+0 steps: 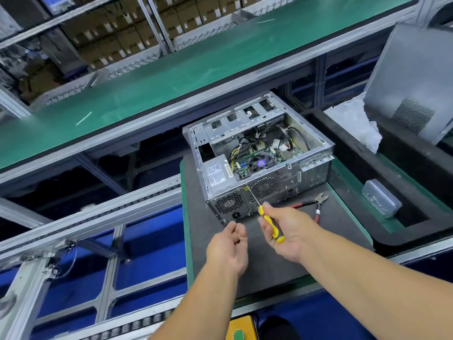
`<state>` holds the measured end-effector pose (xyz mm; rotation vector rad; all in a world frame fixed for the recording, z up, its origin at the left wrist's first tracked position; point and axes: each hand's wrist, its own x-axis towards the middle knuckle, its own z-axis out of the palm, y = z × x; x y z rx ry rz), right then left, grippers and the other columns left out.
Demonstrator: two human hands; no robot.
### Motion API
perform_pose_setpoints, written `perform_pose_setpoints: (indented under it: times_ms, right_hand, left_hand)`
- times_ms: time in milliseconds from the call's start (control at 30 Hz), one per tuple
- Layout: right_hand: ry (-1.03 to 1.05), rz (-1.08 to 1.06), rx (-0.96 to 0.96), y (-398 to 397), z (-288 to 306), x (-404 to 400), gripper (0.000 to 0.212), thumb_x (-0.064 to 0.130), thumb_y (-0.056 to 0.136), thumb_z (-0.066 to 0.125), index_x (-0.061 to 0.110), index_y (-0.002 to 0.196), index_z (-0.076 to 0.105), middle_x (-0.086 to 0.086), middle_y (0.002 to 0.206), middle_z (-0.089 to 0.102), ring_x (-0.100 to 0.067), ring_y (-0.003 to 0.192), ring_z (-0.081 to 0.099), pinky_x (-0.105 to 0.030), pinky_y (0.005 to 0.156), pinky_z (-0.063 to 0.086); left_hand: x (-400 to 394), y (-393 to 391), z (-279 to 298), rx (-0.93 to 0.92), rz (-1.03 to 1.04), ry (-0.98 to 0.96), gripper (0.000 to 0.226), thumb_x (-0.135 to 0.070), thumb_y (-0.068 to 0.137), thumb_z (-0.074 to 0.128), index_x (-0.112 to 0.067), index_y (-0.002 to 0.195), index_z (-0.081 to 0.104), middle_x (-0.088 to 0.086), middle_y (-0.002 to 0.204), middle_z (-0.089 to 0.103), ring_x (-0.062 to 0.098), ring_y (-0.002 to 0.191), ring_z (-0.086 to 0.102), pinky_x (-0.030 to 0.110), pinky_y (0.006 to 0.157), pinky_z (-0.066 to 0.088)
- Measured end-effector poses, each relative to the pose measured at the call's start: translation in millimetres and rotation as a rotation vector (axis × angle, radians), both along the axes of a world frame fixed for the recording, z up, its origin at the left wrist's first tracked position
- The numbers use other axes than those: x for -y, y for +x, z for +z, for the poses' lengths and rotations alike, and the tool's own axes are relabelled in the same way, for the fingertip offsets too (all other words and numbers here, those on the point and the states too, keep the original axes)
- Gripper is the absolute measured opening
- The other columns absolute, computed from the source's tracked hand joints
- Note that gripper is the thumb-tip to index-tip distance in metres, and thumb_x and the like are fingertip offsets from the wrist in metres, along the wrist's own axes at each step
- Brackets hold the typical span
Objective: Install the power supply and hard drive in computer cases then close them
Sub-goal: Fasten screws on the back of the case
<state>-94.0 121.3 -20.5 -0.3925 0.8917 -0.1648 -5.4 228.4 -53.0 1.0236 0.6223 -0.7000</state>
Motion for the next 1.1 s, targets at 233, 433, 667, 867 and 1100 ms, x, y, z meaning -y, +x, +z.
perform_pose_setpoints:
  times_ms: [233,433,667,867,1100]
  right_hand:
    - [-0.432,0.145,-0.146,-15,-3,-5,0.023,0.031,0.101,0.064,0.011,0.095,0.073,-0.002,0.066,0.069,-0.01,0.046,0.055,-0.019,0.043,0.042]
    - [-0.711,0.214,-0.279,-48,-32,-17,0.016,0.029,0.098,0.066,0.018,0.091,0.075,0.001,0.067,0.07,-0.012,0.047,0.053,-0.024,0.044,0.044]
    - [-0.727,0.188,-0.286,-56,-41,-18,0.014,0.027,0.097,0.066,0.019,0.088,0.075,0.002,0.064,0.069,-0.013,0.047,0.053,-0.025,0.044,0.044]
    - [-0.758,0.172,-0.317,-55,-46,-16,0.012,0.029,0.095,0.067,0.025,0.087,0.076,-0.001,0.072,0.073,-0.012,0.047,0.055,-0.025,0.045,0.046]
    - [-0.817,0.203,-0.31,-49,-55,-15,0.012,0.029,0.093,0.067,0.027,0.084,0.076,0.002,0.073,0.073,-0.01,0.049,0.058,-0.025,0.049,0.049]
  left_hand:
    - [12,14,-9,0.026,-0.096,0.006,0.029,0.008,0.106,0.038,0.01,0.13,0.054,0.026,0.116,0.062,0.032,0.096,0.068,0.034,0.085,0.057]
    - [25,13,-22,0.111,-0.336,0.261,0.024,-0.017,0.108,0.043,-0.013,0.114,0.066,-0.001,0.055,0.057,0.008,0.036,0.042,0.017,0.033,0.028]
    - [34,15,-21,0.202,-0.561,0.236,0.029,-0.007,0.098,0.038,-0.004,0.107,0.066,0.0,0.057,0.045,0.013,0.044,0.035,0.022,0.042,0.023]
    - [36,16,-22,0.265,-0.534,0.155,0.014,-0.011,0.109,0.046,-0.011,0.103,0.059,0.005,0.08,0.076,0.009,0.057,0.064,0.017,0.046,0.037]
    - [34,23,-28,0.125,-0.558,0.019,0.01,-0.012,0.1,0.062,-0.009,0.091,0.066,0.006,0.081,0.074,0.005,0.054,0.058,0.015,0.044,0.034]
